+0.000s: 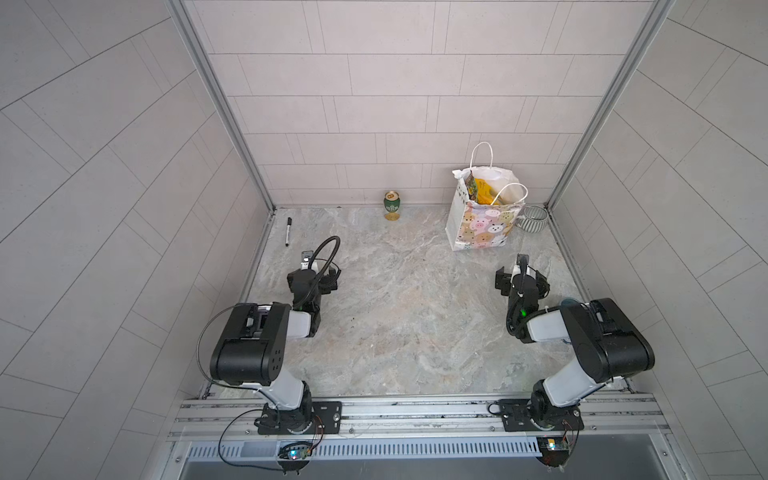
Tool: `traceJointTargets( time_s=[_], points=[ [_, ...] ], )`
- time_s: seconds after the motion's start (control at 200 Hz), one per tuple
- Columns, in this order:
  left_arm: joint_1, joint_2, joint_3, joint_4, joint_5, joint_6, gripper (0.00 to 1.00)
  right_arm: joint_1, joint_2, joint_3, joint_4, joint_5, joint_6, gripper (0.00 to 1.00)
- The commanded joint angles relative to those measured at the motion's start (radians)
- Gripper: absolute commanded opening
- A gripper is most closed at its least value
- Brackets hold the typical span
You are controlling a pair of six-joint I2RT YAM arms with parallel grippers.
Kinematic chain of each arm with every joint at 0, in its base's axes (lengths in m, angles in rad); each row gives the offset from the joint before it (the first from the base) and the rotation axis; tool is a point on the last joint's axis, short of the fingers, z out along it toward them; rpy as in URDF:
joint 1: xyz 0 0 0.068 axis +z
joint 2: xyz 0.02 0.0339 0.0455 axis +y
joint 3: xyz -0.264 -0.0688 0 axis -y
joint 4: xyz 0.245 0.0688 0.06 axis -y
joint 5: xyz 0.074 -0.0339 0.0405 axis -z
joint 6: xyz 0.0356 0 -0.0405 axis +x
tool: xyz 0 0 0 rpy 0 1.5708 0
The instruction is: Take the snacks out of the paper bag
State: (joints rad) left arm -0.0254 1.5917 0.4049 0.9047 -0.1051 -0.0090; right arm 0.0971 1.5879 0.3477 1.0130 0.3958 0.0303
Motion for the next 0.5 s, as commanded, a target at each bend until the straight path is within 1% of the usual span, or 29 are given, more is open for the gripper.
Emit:
traceJointTargets(
  time_s=[0.0,0.495],
  points=[
    [0.004,-0.007,-0.005,0.008,0.001,-0.007,1.0,0.0,-0.001,0.004,-0.004,-0.008,0.002,0.99],
    [0.007,-0.006,-0.001,0.003,0.005,-0.009,1.0,-0.001,-0.003,0.001,-0.002,-0.008,0.002,1.0]
  ],
)
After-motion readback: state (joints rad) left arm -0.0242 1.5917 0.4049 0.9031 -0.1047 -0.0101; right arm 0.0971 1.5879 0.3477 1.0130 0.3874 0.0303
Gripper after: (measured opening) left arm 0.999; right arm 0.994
